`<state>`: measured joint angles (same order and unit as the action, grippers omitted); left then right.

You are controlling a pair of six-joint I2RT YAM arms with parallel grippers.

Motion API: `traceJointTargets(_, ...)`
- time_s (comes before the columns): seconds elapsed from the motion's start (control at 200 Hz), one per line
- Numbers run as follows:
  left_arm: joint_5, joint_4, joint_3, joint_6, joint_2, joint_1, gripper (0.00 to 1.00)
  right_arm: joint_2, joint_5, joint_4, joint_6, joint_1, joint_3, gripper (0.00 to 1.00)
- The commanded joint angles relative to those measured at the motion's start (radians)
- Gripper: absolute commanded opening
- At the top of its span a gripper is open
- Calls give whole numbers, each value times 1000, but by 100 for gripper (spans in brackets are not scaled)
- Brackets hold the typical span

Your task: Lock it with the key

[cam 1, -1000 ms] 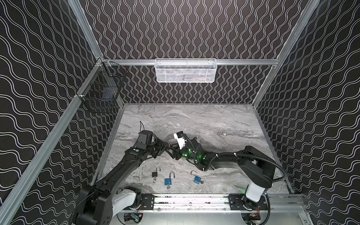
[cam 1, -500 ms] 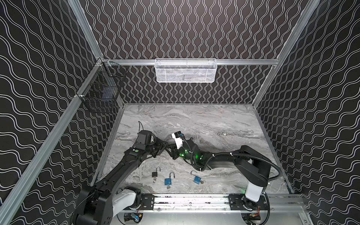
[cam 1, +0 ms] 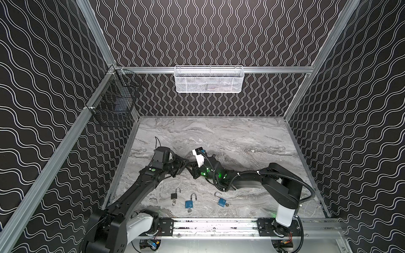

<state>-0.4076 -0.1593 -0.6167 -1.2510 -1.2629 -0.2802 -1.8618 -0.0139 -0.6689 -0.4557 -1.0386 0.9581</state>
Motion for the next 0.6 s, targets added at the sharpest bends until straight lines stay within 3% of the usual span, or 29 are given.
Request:
traceJointTargets(0.0, -17, 58, 2, -1, 0, 3, 30, -3, 8, -20, -3, -3, 11, 20)
traceJointTargets(0.235, -41, 94, 6, 2, -15, 4, 31, -9, 15, -39, -8, -3, 8, 13)
traceJointTargets(0.3, -50, 115, 12, -3, -11, 5, 32, -10, 20, -43, -7, -2, 8, 6)
traceJointTargets(0.35, -58, 129, 14, 0, -10, 4, 40, -13, 37, -52, -3, 1, 11, 0)
traceJointTargets(0.52, -47, 93, -3, 42, 13, 13, 70, 5, 68, -5, 2, 22, 32, 0)
traceJointTargets(0.596, -49, 91, -11, 62, 16, 27, 74, 27, 84, -9, -4, 35, 21, 0)
